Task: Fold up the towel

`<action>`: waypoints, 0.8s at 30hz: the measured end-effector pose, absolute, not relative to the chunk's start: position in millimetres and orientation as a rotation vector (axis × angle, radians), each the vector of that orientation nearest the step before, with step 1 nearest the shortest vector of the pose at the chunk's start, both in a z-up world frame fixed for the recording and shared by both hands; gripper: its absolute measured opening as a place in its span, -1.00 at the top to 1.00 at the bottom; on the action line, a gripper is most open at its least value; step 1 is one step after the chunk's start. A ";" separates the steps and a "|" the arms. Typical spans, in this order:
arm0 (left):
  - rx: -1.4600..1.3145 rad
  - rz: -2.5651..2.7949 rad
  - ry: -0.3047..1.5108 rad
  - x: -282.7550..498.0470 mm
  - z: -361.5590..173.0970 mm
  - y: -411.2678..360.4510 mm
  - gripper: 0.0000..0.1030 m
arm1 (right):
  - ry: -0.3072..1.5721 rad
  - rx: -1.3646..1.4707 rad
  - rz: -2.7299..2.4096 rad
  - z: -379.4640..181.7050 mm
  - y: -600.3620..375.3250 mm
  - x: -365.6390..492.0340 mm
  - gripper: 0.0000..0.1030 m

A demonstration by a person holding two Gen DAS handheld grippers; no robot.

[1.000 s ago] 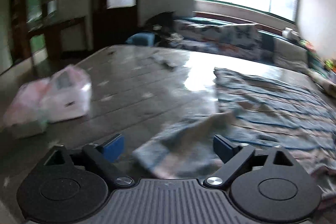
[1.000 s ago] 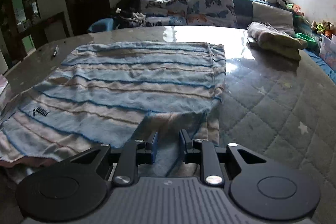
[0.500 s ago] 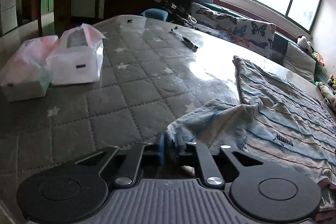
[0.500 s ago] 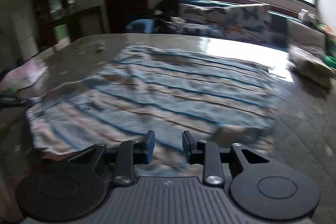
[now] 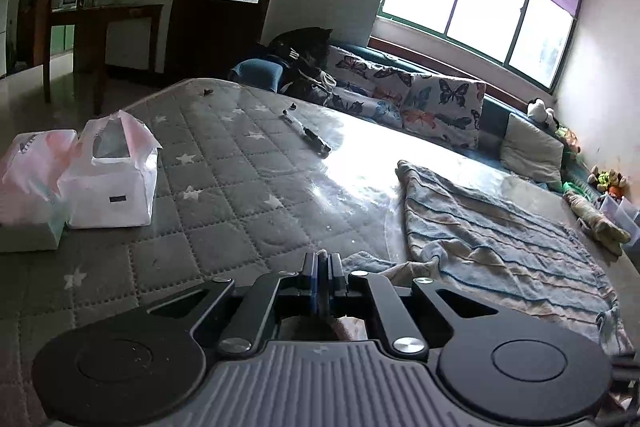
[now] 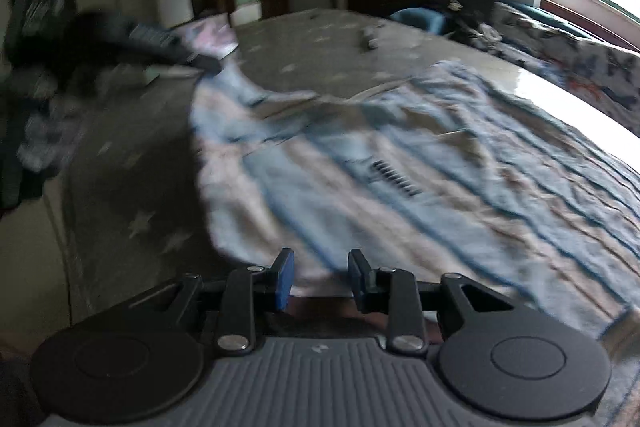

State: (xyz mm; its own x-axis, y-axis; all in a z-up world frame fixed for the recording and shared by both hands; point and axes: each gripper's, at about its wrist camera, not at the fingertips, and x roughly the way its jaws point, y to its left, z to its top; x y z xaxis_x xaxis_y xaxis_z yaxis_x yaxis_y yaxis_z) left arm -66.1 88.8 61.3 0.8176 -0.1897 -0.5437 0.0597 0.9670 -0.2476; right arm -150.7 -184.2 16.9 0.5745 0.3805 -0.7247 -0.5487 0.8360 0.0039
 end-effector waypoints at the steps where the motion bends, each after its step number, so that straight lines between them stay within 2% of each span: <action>1: -0.229 -0.138 0.600 -66.3 61.3 89.7 0.90 | 0.779 -0.259 0.553 16.6 -179.8 -154.2 0.39; 15: -0.226 -0.293 0.540 -77.6 85.3 68.4 0.90 | 0.739 -0.257 0.699 19.9 -124.4 -140.1 0.41; 24: -0.169 -0.518 0.531 -81.3 85.0 15.2 0.90 | 0.724 -0.148 0.507 39.6 -197.3 -146.0 0.41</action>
State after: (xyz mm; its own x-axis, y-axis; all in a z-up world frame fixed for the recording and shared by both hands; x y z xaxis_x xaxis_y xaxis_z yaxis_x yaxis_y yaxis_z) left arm -81.3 15.2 85.0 0.7376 -0.5125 -0.4396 0.4271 0.8584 -0.2841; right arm -146.0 -197.3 39.6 0.6350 0.3917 -0.6658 -0.4916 0.8698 0.0429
